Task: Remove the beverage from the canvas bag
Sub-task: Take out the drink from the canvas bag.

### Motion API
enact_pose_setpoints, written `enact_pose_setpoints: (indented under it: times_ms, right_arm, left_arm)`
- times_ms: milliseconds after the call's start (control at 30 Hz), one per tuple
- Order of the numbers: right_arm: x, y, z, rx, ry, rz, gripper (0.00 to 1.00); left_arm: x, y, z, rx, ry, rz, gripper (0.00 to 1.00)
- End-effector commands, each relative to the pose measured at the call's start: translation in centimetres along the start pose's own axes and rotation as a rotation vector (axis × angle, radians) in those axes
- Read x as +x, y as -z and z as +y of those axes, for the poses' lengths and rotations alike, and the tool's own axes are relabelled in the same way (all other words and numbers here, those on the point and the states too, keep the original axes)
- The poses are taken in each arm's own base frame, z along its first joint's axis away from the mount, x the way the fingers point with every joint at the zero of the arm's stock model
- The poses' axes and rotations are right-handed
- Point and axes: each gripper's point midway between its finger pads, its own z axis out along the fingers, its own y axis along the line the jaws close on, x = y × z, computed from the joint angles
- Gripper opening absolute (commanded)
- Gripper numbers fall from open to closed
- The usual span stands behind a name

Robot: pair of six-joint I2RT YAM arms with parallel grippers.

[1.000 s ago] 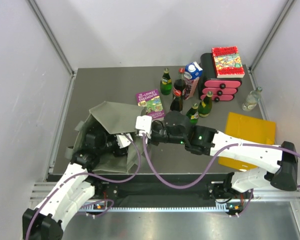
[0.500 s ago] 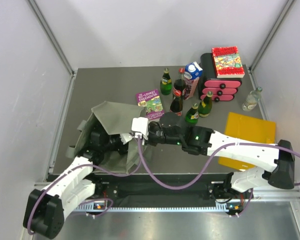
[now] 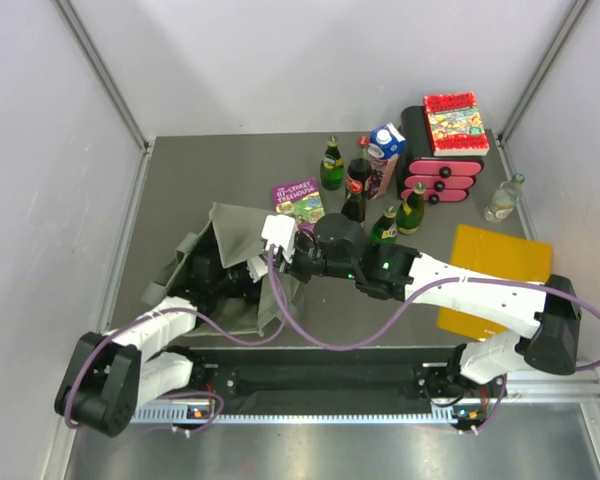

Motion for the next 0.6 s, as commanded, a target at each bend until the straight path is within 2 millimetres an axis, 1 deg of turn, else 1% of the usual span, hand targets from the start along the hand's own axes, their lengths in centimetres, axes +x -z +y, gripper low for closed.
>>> enact_pose_setpoints:
  times_ms: [0,67,100,133,167,200,267,300,333,367,400,433,467,533,567]
  right_arm:
    - [-7.6,0.4,1.4,-0.094,-0.032,-0.234,0.0]
    - [-7.7,0.5,1.3,-0.095,-0.033,-0.237,0.0]
    - [-7.7,0.5,1.3,-0.094,-0.037,-0.236,0.0]
    - [-7.8,0.5,1.0,-0.087,-0.042,-0.24,0.0]
    - [-7.8,0.5,0.9,-0.086,-0.048,-0.241,0.0]
    - [-7.6,0.4,0.4,-0.076,-0.057,-0.237,0.0]
    - [-7.5,0.4,-0.1,-0.063,-0.082,-0.236,0.0]
    - [-7.3,0.4,-0.5,-0.053,-0.091,-0.234,0.0]
    - [-7.2,0.4,-0.7,-0.05,-0.103,-0.232,0.0]
    - [-7.0,0.4,-0.8,-0.046,-0.107,-0.23,0.0]
    - [-6.8,0.5,-1.1,-0.04,-0.114,-0.225,0.0]
    - [-6.5,0.4,-1.2,-0.038,-0.118,-0.22,0.0]
    - [-7.0,0.5,-1.5,-0.031,-0.118,-0.243,0.0]
    - [-7.0,0.7,-2.1,-0.018,-0.142,-0.248,0.0]
    - [-6.6,0.6,-2.9,-0.001,-0.16,-0.243,0.0]
  left_arm:
    - [1.3,-1.0,1.8,-0.071,0.035,0.067,0.74]
    - [1.5,-1.2,2.3,-0.087,0.069,0.089,0.63]
    - [1.8,-1.3,2.4,-0.09,0.081,0.104,0.51]
    - [1.5,-1.4,2.9,-0.102,0.082,0.106,0.47]
    - [1.5,-1.5,3.0,-0.105,0.089,0.109,0.46]
    - [1.5,-1.5,3.0,-0.105,0.089,0.109,0.44]
    - [1.3,-1.4,3.2,-0.113,0.086,0.108,0.35]
    - [0.9,-1.2,3.4,-0.124,0.083,0.093,0.29]
    - [0.6,-1.0,3.6,-0.133,0.079,0.083,0.13]
    - [0.2,-0.7,3.8,-0.146,0.077,0.072,0.07]
    - [-0.6,-0.2,4.1,-0.158,0.068,0.052,0.01]
    - [-1.1,0.1,4.3,-0.169,0.065,0.041,0.0]
    - [-2.2,0.8,4.8,-0.192,0.051,0.011,0.0]
    - [-2.8,1.6,5.0,-0.201,0.052,0.014,0.0]
    - [-3.7,2.3,5.2,-0.205,0.041,0.006,0.0]
